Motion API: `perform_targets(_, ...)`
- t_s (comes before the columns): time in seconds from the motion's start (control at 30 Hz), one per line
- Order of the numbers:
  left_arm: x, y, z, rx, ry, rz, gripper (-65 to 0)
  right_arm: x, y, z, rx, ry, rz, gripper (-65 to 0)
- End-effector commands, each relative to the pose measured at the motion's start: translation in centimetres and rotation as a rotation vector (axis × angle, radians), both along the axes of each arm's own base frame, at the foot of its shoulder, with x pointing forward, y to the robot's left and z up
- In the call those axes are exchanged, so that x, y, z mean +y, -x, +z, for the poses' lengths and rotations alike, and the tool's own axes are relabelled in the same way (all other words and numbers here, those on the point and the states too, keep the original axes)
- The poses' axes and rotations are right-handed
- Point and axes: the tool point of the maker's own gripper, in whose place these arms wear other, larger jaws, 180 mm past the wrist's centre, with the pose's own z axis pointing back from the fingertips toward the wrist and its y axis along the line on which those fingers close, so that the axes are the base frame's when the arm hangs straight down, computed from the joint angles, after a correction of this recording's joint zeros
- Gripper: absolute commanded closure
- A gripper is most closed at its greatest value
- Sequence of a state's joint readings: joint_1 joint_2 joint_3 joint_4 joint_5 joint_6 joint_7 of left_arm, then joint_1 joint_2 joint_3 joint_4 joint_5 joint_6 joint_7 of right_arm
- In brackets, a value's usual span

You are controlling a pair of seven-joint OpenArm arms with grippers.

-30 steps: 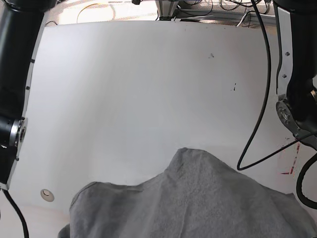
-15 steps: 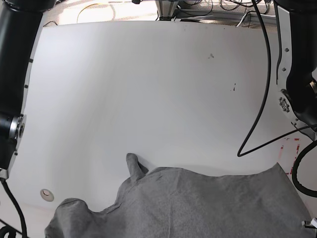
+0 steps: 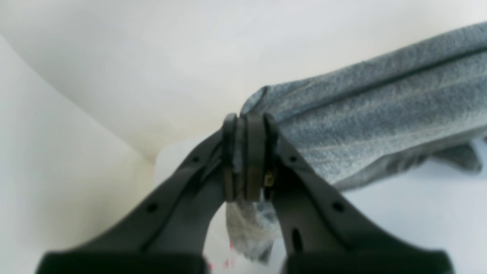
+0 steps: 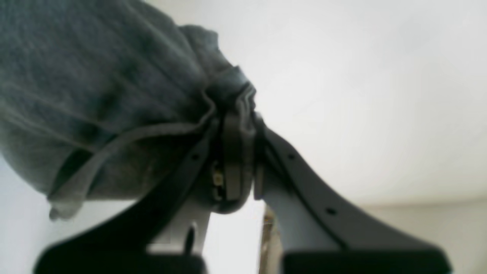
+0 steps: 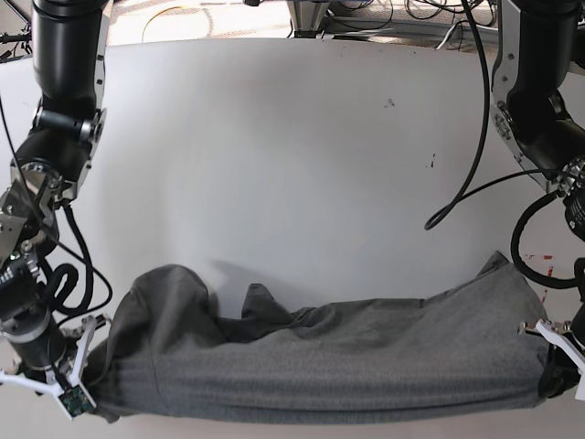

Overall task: Fold the T-shirt properly
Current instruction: 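Swing the held edge across the table and lay the T-shirt flat with both grippers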

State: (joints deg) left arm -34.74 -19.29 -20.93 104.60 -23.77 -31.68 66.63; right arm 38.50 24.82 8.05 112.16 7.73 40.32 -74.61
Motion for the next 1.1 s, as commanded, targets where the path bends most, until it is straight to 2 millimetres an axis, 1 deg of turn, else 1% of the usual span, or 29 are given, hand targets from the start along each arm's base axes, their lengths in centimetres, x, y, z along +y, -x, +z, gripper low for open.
perform_targets(0.0,1.6,1.3,-0.5,0.002,-0.06,0.052,0.0,-1.8,2.1,-3.0,0.051,-0.004,-0.098,-0.5)
perform_targets(0.07,2.1,2.2,-2.3,0.039,-0.063,0.066,0.0,-1.3,2.9,-5.6,0.099,-0.039,-0.096,-0.3)
perform_targets(0.1,2.5,2.8,-3.8,0.072,-0.065,0.074,0.0,-1.1,3.4,-7.2,0.132,-0.06,-0.098,-0.3)
perform_targets(0.13,2.7,3.3,-4.8,0.095,-0.067,0.08,0.0,-1.0,3.8,-8.3,0.154,-0.076,-0.102,-0.3)
perform_targets(0.17,2.8,3.9,-6.0,0.124,-0.076,0.079,0.0,-1.0,4.5,-9.9,0.188,-0.097,-0.111,-0.3)
perform_targets(0.2,2.8,4.3,-6.9,0.147,-0.085,0.075,0.0,-1.0,5.0,-11.0,0.211,-0.112,-0.117,-0.3)
perform_targets(0.27,2.7,5.6,-9.4,0.211,-0.112,0.059,0.0,-1.1,6.3,-13.5,0.27,-0.141,-0.135,-0.3)
perform_targets(0.3,2.7,6.2,-10.3,0.233,-0.124,0.054,0.0,-1.1,6.9,-14.4,0.29,-0.152,-0.141,-0.3)
perform_targets(0.33,3.1,7.2,-11.5,0.267,-0.138,0.056,0.0,-1.0,7.7,-15.9,0.325,-0.17,-0.148,-0.3)
perform_targets(0.43,4.5,9.8,-14.5,0.353,-0.156,0.077,0.0,-1.0,9.7,-18.8,0.397,-0.198,-0.167,-0.3)
perform_targets(0.5,5.7,11.5,-16.2,0.409,-0.151,0.11,0.0,-0.4,11.0,-20.6,0.444,-0.218,-0.168,-0.3)
perform_targets(0.63,6.3,14.0,-18.9,0.501,-0.161,0.118,0.0,0.6,13.2,-23.4,0.525,-0.247,-0.167,-0.2)
perform_targets(0.73,6.7,16.5,-21.1,0.585,-0.172,0.121,0.0,1.5,15.0,-25.5,0.587,-0.269,-0.166,-0.2)
perform_targets(0.83,7.8,18.2,-22.1,0.641,-0.197,0.138,0.0,2.2,16.4,-26.8,0.629,-0.289,-0.168,-0.2)
perform_targets(0.93,8.3,19.5,-23.4,0.695,-0.211,0.152,0.0,3.5,17.5,-28.1,0.66,-0.326,-0.158,-0.2)
perform_targets(1.07,9.4,20.7,-24.1,0.745,-0.26,0.189,0.0,4.3,19.2,-29.5,0.699,-0.351,-0.155,-0.5)
